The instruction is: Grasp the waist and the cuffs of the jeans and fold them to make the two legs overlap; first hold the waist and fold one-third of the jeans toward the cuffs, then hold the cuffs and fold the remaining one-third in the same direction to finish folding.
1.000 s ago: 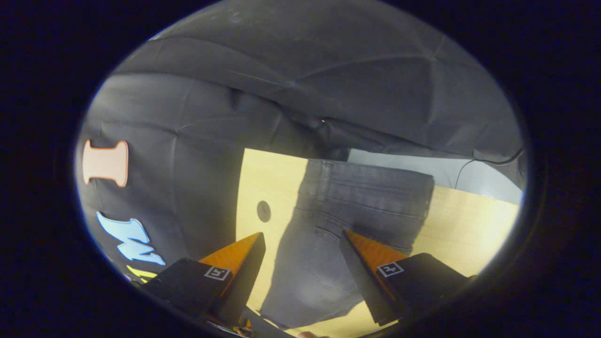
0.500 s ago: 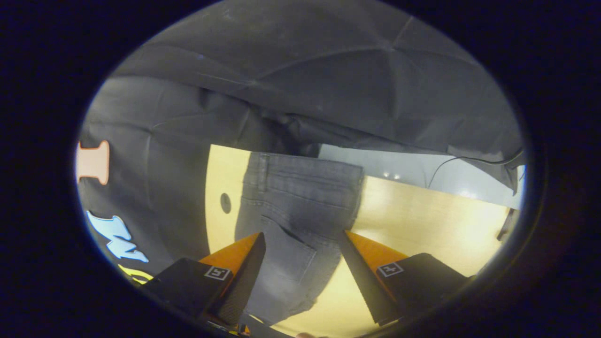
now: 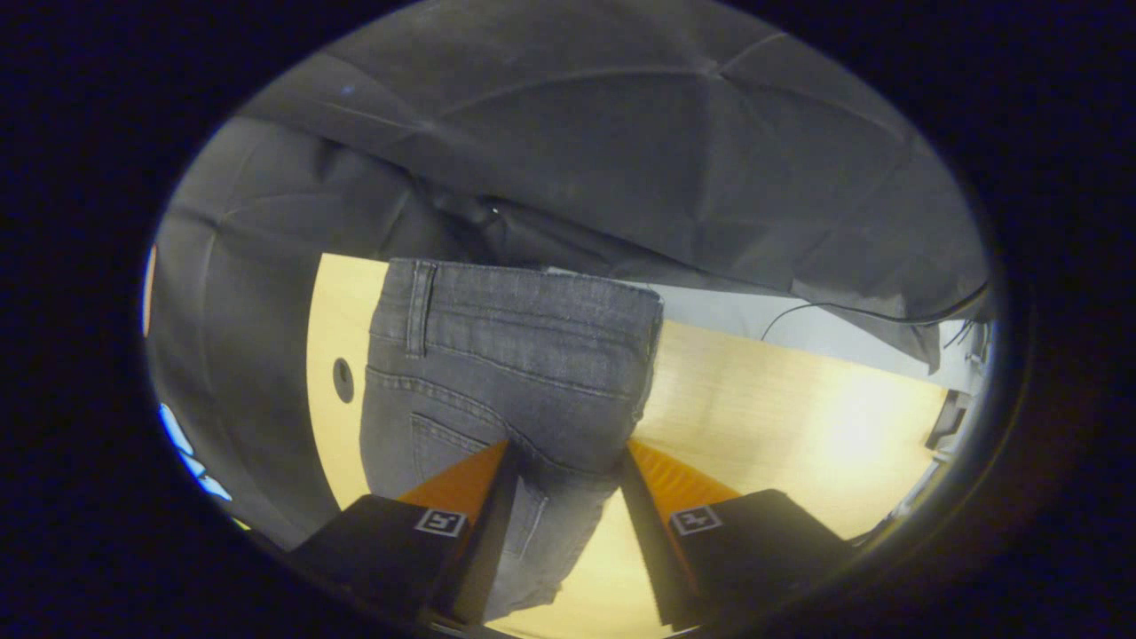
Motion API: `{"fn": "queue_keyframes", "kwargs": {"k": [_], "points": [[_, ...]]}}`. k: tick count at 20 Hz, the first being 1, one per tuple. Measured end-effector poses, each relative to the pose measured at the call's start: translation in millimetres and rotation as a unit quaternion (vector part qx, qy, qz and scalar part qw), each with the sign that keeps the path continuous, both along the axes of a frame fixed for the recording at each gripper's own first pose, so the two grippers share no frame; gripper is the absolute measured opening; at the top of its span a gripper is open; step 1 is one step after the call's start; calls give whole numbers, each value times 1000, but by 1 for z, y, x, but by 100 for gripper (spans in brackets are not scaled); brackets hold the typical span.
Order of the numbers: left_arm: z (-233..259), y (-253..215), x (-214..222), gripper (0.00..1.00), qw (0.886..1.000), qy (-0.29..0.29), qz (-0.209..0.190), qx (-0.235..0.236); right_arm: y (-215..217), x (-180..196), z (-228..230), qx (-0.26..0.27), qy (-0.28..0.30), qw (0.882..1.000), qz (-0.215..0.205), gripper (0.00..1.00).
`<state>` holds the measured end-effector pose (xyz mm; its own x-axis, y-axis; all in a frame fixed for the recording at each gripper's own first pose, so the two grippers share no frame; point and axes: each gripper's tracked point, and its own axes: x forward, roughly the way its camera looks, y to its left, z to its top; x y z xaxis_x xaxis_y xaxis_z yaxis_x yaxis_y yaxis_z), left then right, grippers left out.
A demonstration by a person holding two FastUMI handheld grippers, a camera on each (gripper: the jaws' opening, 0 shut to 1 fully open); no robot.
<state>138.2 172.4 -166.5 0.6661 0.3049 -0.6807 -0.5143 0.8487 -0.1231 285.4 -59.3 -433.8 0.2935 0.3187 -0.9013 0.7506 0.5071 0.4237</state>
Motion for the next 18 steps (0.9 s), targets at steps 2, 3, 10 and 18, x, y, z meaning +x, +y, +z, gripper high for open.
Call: {"fn": "queue_keyframes", "kwargs": {"k": [2,3,10,18], "points": [[-14,-9,-18,56,1000,3,9,-21,-1,-2,-4,-17,-25,999,24,45],[-23,-12,-24,56,999,8,12,-30,-3,-5,-4,-28,-35,998,43,37],[-47,-32,-40,65,999,16,-8,-42,-89,-42,31,-151,-10,981,117,33],[-61,-47,-60,57,997,26,-22,-64,-95,17,192,-384,-178,883,201,29]]}}
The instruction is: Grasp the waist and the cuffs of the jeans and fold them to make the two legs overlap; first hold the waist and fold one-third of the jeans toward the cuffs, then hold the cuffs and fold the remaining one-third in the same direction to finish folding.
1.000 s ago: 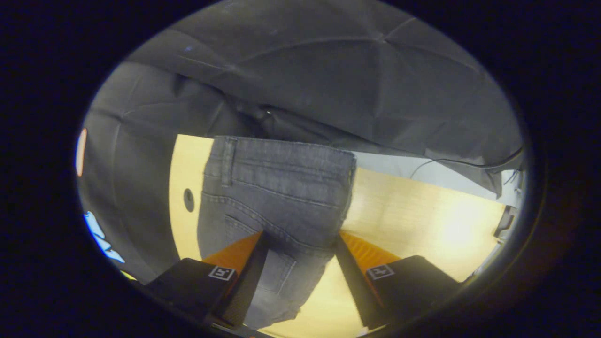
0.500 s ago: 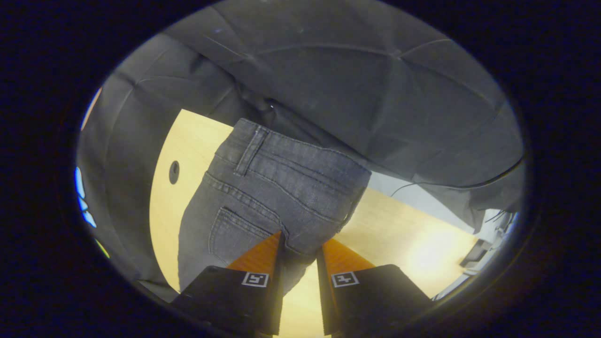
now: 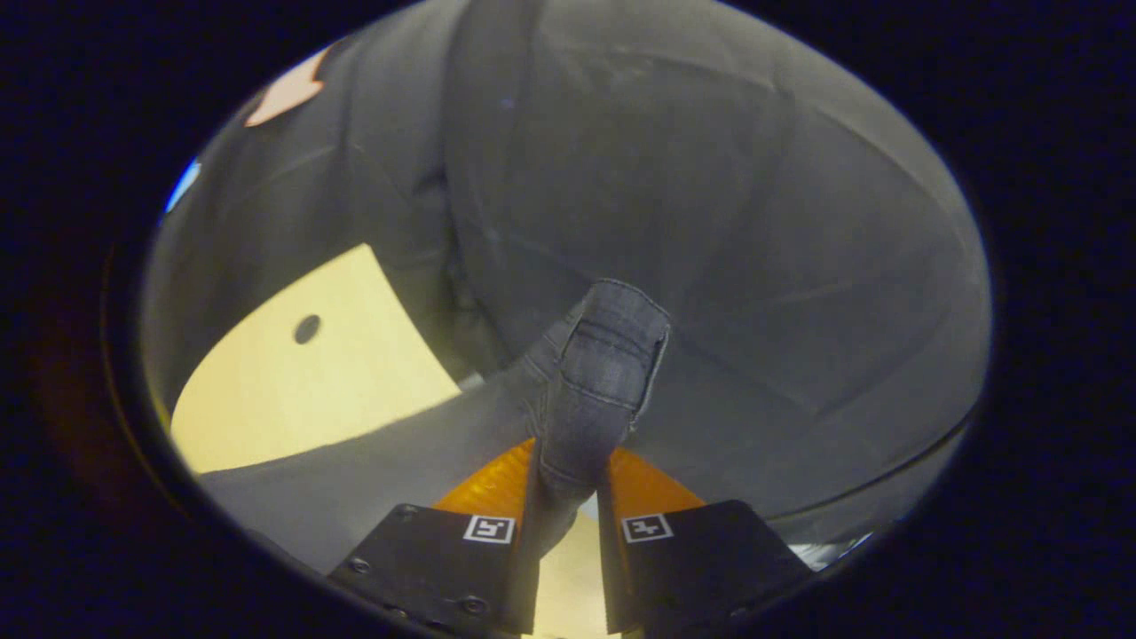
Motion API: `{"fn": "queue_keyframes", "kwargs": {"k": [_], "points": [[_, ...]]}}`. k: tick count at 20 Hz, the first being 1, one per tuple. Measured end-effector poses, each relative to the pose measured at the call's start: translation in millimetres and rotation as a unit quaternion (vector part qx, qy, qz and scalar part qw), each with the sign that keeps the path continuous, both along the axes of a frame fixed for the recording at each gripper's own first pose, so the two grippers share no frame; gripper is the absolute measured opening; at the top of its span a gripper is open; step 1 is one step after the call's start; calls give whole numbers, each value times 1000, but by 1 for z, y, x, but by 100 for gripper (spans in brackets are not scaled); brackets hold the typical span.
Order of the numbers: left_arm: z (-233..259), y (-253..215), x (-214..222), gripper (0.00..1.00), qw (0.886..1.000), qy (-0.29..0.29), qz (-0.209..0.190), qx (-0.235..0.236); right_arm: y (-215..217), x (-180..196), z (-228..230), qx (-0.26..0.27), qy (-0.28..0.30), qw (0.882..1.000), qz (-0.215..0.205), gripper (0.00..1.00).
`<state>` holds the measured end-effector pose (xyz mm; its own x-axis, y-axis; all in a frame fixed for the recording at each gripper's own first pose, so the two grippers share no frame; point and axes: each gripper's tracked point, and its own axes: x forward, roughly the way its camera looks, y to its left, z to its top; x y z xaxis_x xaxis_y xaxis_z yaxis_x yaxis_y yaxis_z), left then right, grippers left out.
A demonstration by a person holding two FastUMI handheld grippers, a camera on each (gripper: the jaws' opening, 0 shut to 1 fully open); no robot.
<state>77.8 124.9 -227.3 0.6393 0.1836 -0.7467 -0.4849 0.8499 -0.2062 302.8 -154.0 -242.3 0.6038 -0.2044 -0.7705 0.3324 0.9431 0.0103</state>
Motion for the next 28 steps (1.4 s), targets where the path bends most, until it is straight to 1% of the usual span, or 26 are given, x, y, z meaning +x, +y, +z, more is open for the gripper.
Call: {"fn": "queue_keyframes", "kwargs": {"k": [1,3,5,7,8,9,10,11,12,13,14,16,17,18,19,20,21,22,23,24,25,26,28], "points": [[-3,0,2,57,1000,0,-2,-4,27,5,24,-12,-29,999,38,28],[-7,-2,1,57,1000,1,-6,-11,98,7,56,-19,-77,990,120,28],[-12,-4,2,57,1000,2,-9,-15,157,-2,88,10,-118,975,188,28],[-9,-5,-9,57,1000,2,-10,-18,218,-14,107,67,-142,958,241,28],[-7,-1,-14,57,1000,3,-10,-17,233,-19,96,88,-131,950,269,28],[-8,4,-21,57,1000,3,-8,-16,246,-24,87,97,-109,945,292,27],[-8,10,-26,56,1000,2,-5,-15,257,-32,77,95,-83,943,308,28],[-5,17,-31,56,1000,0,-1,-16,243,-34,59,82,-51,942,322,28],[-2,24,-37,56,1000,-2,3,-16,245,-34,44,71,-26,941,330,29],[1,32,-42,56,1000,-5,8,-16,240,-35,38,67,-8,938,339,29],[3,39,-48,56,1000,-7,15,-16,238,-39,42,63,5,935,348,29],[3,54,-54,57,999,-11,32,-18,233,-35,28,48,24,930,363,29],[1,58,-54,57,999,-12,40,-23,227,-39,16,42,50,924,378,30],[-1,61,-54,57,998,-12,47,-30,228,-51,0,38,83,913,398,31],[-3,61,-54,57,998,-12,52,-39,224,-55,0,36,96,902,419,39],[-4,60,-52,57,997,-11,54,-47,224,-44,7,42,62,901,428,50],[-5,58,-50,57,997,-13,54,-54,223,-48,21,66,65,894,438,67],[-4,55,-44,57,997,-15,51,-58,221,-48,20,78,62,890,444,83],[-4,51,-34,57,997,-16,45,-59,214,-47,34,84,59,892,440,100],[-2,45,-22,56,998,-19,36,-57,216,-49,39,96,51,894,434,100],[2,37,0,56,998,-25,23,-52,206,-51,51,103,41,897,427,100],[9,32,20,57,999,-32,5,-39,190,-52,60,102,32,901,421,100],[16,20,63,56,999,-37,-36,-3,151,-56,70,86,26,912,399,100]]}}
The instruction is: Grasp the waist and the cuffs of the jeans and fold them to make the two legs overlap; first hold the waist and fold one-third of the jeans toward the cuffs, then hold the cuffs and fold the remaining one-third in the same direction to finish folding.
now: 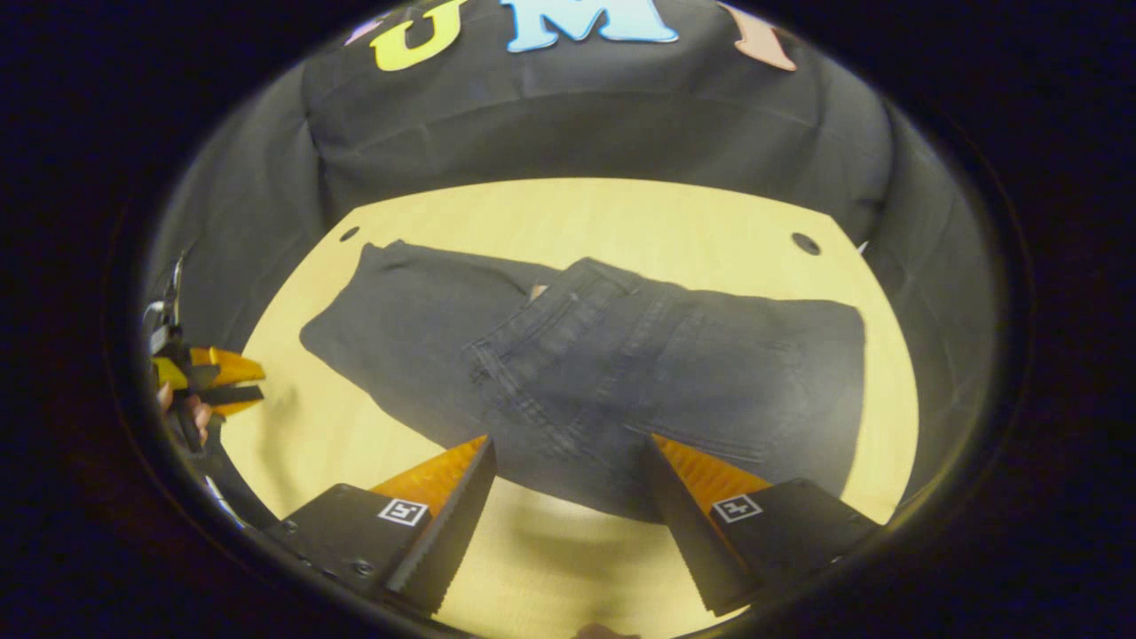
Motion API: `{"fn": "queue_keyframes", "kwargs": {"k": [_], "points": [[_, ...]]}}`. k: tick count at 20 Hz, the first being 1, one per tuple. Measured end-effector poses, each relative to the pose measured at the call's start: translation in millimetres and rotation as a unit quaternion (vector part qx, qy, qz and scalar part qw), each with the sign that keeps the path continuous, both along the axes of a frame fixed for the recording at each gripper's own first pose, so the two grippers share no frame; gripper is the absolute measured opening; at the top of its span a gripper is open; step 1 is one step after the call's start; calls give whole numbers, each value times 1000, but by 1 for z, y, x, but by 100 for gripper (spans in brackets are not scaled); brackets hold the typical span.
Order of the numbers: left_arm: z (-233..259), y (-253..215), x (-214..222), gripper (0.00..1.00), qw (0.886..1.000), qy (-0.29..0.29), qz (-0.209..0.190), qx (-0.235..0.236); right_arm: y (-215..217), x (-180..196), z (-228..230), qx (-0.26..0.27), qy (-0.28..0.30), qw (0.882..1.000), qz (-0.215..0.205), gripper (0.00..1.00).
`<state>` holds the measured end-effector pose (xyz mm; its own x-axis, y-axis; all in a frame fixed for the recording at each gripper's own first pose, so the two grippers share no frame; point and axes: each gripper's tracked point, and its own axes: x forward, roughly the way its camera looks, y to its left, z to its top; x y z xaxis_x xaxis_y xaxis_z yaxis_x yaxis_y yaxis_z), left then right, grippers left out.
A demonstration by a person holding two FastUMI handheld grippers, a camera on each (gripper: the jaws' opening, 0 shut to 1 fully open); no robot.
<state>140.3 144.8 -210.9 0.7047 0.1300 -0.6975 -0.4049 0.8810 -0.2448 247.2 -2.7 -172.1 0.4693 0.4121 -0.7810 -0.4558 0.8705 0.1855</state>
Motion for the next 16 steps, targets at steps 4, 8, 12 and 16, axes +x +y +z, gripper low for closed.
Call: {"fn": "queue_keyframes", "kwargs": {"k": [4,8,12,16], "points": [[-13,-10,75,56,996,12,-71,57,-87,-21,-4,-33,21,996,-81,100],[-32,-3,123,58,996,-8,-61,58,-144,-54,-12,-40,71,981,-174,98],[-49,-27,122,56,990,15,-77,118,-151,-77,-21,-45,97,973,-203,98],[-61,-39,119,58,952,61,-139,265,-126,-80,-22,-33,113,975,-186,98]]}}
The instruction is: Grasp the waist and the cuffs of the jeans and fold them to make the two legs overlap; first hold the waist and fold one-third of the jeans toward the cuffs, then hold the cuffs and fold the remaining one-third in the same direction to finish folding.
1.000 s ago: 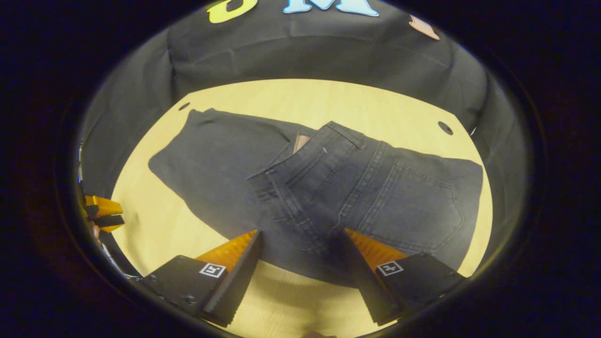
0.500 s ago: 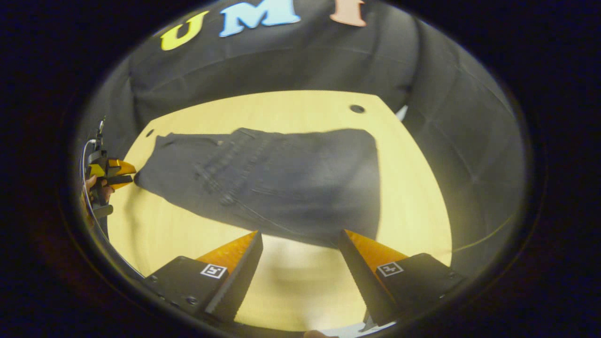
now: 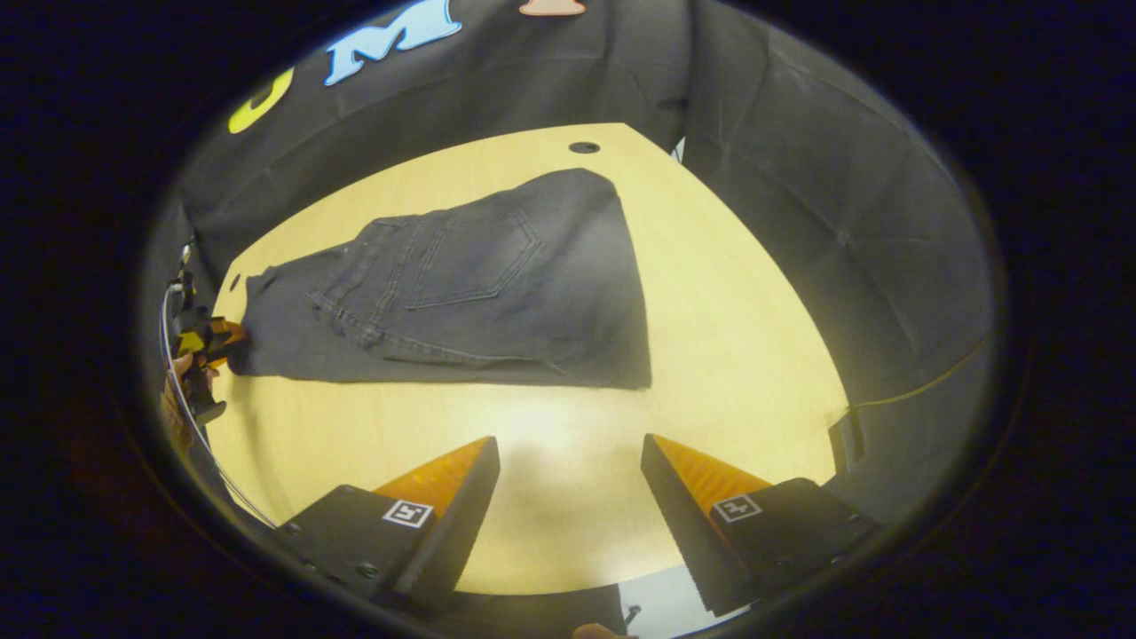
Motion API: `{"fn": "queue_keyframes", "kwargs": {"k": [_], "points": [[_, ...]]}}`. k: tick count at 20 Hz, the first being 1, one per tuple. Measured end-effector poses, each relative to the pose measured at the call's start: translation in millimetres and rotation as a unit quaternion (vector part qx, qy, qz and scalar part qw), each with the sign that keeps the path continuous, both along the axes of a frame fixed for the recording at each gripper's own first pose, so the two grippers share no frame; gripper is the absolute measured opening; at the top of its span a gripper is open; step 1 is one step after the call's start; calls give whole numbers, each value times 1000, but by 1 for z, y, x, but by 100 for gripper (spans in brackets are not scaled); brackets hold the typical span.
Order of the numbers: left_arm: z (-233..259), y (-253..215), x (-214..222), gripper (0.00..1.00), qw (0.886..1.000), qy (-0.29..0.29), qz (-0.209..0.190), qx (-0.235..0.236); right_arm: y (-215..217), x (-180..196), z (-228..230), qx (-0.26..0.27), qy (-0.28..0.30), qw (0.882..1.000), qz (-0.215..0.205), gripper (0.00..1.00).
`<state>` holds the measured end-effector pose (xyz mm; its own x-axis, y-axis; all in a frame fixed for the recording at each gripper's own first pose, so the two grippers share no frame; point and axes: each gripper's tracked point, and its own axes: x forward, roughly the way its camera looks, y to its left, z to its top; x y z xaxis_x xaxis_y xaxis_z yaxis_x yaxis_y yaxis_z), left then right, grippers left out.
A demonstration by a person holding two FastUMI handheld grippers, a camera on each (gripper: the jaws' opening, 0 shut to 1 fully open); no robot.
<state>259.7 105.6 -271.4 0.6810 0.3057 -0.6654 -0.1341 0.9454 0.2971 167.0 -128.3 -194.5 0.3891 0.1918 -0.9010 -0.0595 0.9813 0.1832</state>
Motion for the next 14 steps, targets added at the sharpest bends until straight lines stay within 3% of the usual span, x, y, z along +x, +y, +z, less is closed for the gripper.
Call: {"fn": "queue_keyframes", "kwargs": {"k": [2,3,4,5,7,9,11,12,13,14], "points": [[2,2,4,58,1000,-7,15,1,9,0,1,7,0,1000,8,98],[5,-3,9,58,998,-22,35,-41,11,0,3,8,-1,1000,11,98],[3,-3,8,47,995,-44,61,-69,11,0,3,8,-2,1000,13,98],[5,-6,10,36,994,-46,65,-71,9,0,2,5,-1,1000,12,98],[14,-16,11,37,997,-37,50,-52,4,4,1,2,-2,1000,8,98],[22,-27,6,16,996,-26,63,-53,3,5,2,5,1,1000,2,98],[29,-48,-1,16,993,-13,73,-90,1,7,4,9,2,1000,-4,98],[38,-57,-8,16,993,-10,78,-87,-1,8,3,10,2,1000,-4,98],[49,-67,-13,8,994,-15,75,-78,-2,11,2,10,4,1000,-3,98],[63,-80,-11,8,995,-24,57,-72,-3,11,0,12,6,1000,-3,98]]}}
